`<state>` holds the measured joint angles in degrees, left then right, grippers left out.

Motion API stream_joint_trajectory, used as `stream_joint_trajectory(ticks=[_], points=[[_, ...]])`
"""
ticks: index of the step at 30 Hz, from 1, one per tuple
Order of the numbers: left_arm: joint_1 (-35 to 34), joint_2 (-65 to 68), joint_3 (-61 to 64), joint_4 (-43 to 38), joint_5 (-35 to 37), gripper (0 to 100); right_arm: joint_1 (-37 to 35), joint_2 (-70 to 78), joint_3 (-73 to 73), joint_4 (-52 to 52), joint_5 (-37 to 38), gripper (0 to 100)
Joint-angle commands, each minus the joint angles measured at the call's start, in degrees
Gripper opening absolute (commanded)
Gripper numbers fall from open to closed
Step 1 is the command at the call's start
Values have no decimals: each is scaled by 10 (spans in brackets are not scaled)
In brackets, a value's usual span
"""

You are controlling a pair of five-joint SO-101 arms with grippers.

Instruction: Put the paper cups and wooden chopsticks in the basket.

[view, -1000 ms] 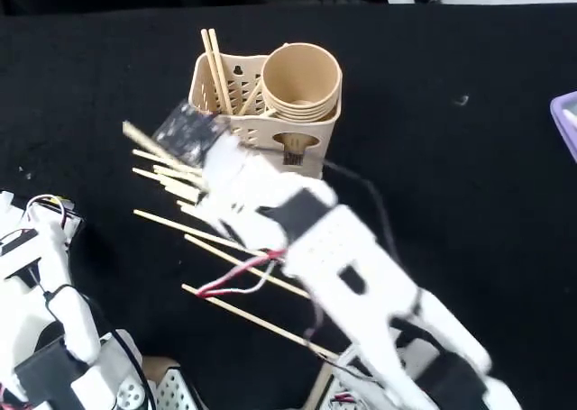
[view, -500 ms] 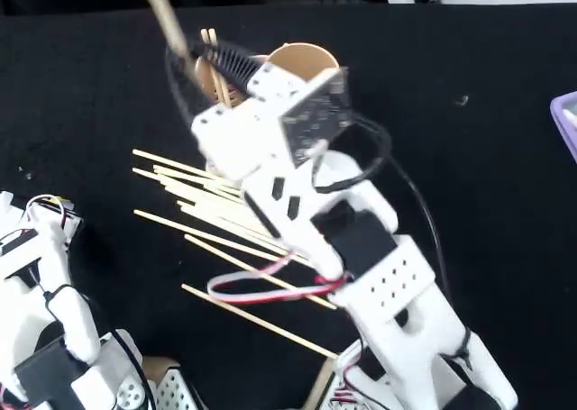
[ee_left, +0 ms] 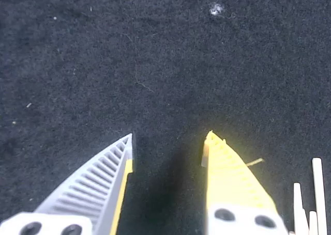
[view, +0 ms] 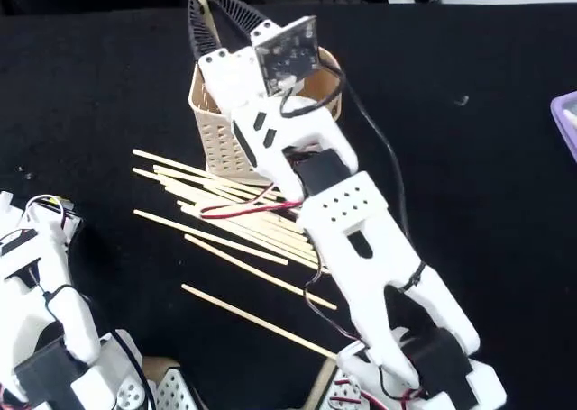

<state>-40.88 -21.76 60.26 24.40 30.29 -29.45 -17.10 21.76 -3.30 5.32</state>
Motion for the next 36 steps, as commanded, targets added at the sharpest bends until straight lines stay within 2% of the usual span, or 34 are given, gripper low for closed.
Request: stream_joint_trajectory(ticks=[1,6,12,16,20,22,25,30,36], points=[[2,-14,-14,-10,-6,220,7,1,-39,58,-11,25],[3,-14,-15,-10,-6,220,-4,-11,-39,135,-11,149],[3,-14,-15,-10,-6,220,-3,-98,-35,194,-11,98],[3,-14,-15,-10,-6,220,-10,-187,-14,327,-7,94],[3,-14,-15,-10,-6,220,-59,-271,63,484,-8,96],[3,-14,-16,-10,-6,220,-90,-287,131,522,-6,96],[3,-14,-16,-10,-6,220,-138,-284,241,530,-6,100],[3,-14,-16,-11,-6,220,-245,-248,379,497,-5,199],[3,-14,-15,-11,-6,220,-257,-138,415,465,-5,283]])
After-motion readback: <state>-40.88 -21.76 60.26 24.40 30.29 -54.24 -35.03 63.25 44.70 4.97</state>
